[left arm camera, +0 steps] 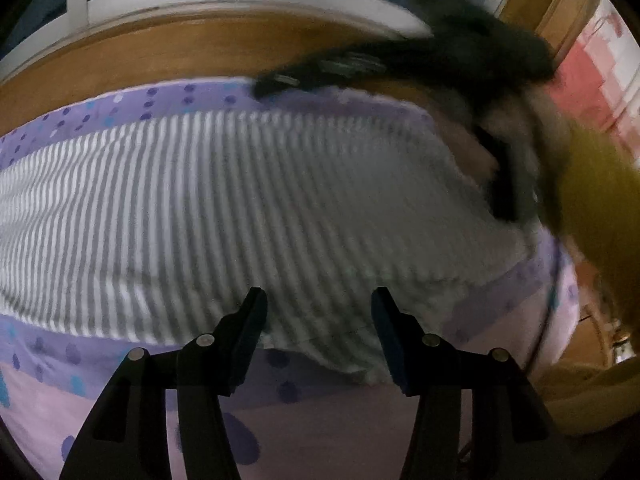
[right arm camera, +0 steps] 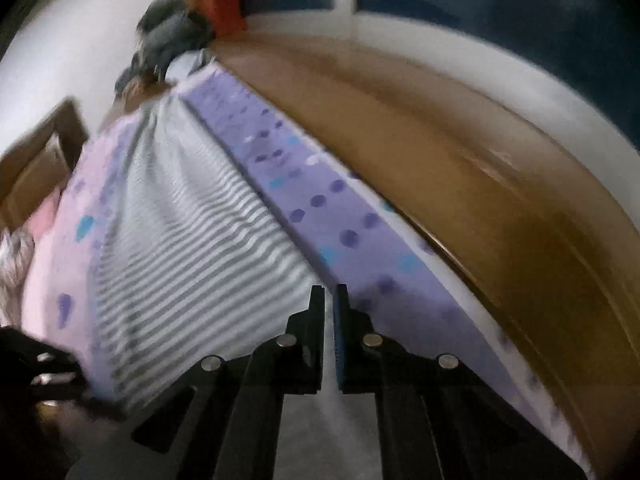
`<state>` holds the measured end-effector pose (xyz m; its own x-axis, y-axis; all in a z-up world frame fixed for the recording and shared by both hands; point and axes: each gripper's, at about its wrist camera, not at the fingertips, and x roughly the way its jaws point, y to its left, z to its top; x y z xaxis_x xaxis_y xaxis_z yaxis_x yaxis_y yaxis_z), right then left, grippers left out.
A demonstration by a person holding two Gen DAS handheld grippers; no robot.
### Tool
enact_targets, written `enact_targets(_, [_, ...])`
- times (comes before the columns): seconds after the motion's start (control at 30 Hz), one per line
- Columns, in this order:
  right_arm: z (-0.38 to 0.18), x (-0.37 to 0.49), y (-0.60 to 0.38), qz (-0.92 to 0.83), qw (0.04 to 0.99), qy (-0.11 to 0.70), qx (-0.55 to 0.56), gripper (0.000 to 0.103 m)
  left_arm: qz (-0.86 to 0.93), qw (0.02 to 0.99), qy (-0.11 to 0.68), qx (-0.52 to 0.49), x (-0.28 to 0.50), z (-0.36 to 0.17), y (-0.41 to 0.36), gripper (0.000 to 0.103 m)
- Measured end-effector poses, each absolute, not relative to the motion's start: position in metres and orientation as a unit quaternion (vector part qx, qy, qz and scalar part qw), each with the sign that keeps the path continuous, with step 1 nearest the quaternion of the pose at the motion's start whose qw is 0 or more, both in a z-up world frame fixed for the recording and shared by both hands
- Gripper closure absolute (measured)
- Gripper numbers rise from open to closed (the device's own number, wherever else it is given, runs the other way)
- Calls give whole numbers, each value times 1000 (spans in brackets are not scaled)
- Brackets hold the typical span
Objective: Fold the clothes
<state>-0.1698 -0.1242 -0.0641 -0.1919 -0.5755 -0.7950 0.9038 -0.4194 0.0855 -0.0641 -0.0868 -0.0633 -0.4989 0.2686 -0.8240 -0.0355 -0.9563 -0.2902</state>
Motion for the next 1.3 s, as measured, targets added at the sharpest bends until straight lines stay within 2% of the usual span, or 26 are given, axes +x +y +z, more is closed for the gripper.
enact_targets(0.13, [-52,-151,-39,-757,472,134,432,99,866,138,-117,-466,-85,-48,-61,48])
enact_targets(0.33, [-72,-136,79,-803,351,-35,480,99,851,209,-89,-473,-119,-62,-20,48])
enact_targets(0.4, [-83,-149,98,-811,322,-59,485,99,836,218,-73,-498,-99,-75,-17,48])
enact_targets(0.43, [-86,-156,107,-816,308,-69,484,103,828,222,-65,-511,-89,-81,-15,48])
enact_targets(0.53, [-94,-177,133,-833,259,-99,478,103,837,213,-12,-503,-81,-84,-4,48])
enact_targets(0.67, [-69,-177,158,-873,202,-130,424,100,835,207,1,-509,-81,-82,-4,48])
enact_targets(0.73, [-56,-173,171,-874,221,-125,415,95,834,213,-14,-510,-81,-76,-11,48])
enact_targets(0.77, [-54,-171,173,-878,215,-104,414,87,835,221,-19,-504,-79,-70,-12,48])
enact_targets(0.8, [-52,-170,175,-883,209,-82,413,68,836,230,-24,-497,-77,-65,-14,48])
enact_targets(0.87, [-51,-168,178,-886,202,-50,414,47,836,249,-26,-488,-78,-59,-9,48])
enact_targets(0.97, [-62,-170,179,-870,228,-49,434,46,828,276,-16,-488,-90,-64,14,48])
enact_targets(1.0, [-65,-169,177,-868,235,-42,436,49,823,283,-12,-493,-93,-69,22,48])
enact_targets(1.03, [-67,-168,171,-868,239,-28,434,57,818,289,-9,-497,-97,-74,30,48])
enact_targets(1.07, [-69,-168,165,-870,238,-11,432,83,809,292,-11,-511,-99,-81,34,48])
enact_targets(1.13, [-72,-171,165,-878,210,4,429,83,810,293,-5,-509,-89,-82,36,48])
enact_targets(1.3, [-86,-197,185,-877,177,-45,445,83,801,296,-27,-520,-82,-80,31,48])
